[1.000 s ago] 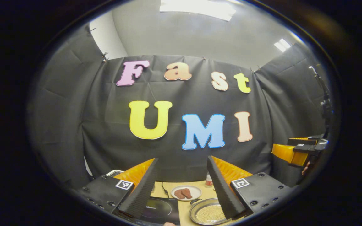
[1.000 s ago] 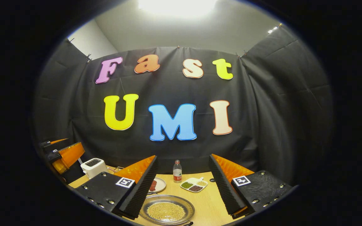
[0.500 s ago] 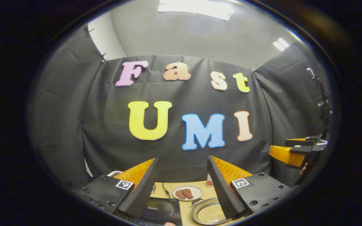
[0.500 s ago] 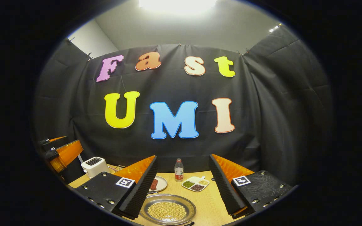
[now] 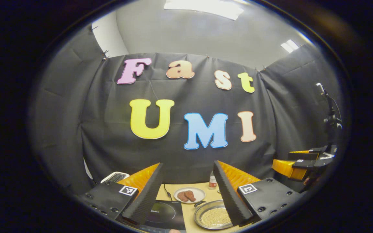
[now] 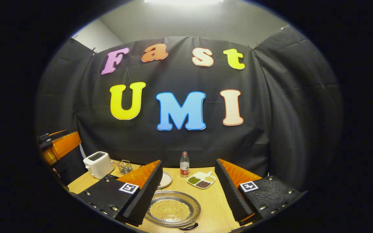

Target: First push the handle of the pot to place it horizontally, then grasp the pot with both hands and set it on the induction cooktop.

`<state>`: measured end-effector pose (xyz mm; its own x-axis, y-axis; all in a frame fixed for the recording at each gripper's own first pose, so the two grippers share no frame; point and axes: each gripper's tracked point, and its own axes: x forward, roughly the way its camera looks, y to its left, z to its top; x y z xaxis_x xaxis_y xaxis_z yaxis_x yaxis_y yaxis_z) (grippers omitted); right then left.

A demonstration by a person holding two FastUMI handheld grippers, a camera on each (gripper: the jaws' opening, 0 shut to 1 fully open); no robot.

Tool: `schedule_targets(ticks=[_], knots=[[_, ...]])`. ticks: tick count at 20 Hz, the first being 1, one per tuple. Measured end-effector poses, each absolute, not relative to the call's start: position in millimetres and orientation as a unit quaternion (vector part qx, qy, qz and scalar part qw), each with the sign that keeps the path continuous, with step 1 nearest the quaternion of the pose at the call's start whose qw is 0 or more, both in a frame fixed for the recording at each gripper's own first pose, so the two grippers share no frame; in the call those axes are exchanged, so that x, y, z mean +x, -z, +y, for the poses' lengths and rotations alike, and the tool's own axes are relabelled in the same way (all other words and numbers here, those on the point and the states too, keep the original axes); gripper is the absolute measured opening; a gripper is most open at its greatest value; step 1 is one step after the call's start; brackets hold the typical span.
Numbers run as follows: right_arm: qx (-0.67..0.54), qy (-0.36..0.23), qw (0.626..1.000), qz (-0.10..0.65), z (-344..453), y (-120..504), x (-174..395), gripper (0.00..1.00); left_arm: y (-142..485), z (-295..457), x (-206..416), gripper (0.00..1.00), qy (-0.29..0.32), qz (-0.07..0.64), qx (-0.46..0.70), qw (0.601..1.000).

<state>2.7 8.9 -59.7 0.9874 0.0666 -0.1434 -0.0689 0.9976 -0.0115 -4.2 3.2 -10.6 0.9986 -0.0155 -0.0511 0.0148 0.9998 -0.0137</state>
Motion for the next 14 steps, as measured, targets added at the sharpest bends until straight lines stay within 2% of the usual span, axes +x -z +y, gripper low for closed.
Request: schedule_targets(ticks=[4,5,6,7,8,10,11,12,13,14], knots=[[-0.013,-0.067,0.989,0.127,11.7,105.6,1.3,0.98,23.1,2.5,-3.0,0.98,-0.004,0.041,-0.013,0.999],[-0.011,-0.078,0.986,0.149,13.6,120.8,-0.4,0.98,25.8,4.1,-2.2,1.0,-0.008,0.046,-0.009,0.999],[-0.009,-0.086,0.982,0.17,13.1,136.8,-3.8,0.93,28.6,5.3,-3.9,0.98,-0.013,0.05,-0.007,0.999],[-0.005,-0.095,0.977,0.188,13.8,150.6,-5.0,0.98,31.0,7.3,-3.1,0.98,-0.017,0.053,-0.008,0.998],[-0.001,-0.102,0.973,0.207,14.6,162.4,-8.3,0.98,31.9,7.6,-3.2,1.0,-0.02,0.055,-0.01,0.998],[-0.002,-0.116,0.963,0.243,15.9,190.3,-13.5,0.96,37.7,8.5,-5.1,0.98,-0.025,0.062,-0.013,0.998],[-0.005,-0.125,0.957,0.261,17.3,204.8,-15.4,0.87,39.9,10.0,-5.1,1.0,-0.029,0.066,-0.012,0.997],[-0.009,-0.13,0.952,0.276,17.6,217.9,-16.3,0.83,42.0,11.1,-5.5,1.0,-0.033,0.069,-0.01,0.997],[-0.015,-0.128,0.948,0.289,14.2,227.3,-16.3,0.66,43.5,12.5,-5.7,0.98,-0.037,0.07,-0.007,0.997],[-0.018,-0.133,0.943,0.304,13.7,240.0,-17.4,0.58,44.5,13.0,-6.0,1.0,-0.041,0.071,-0.004,0.997]])
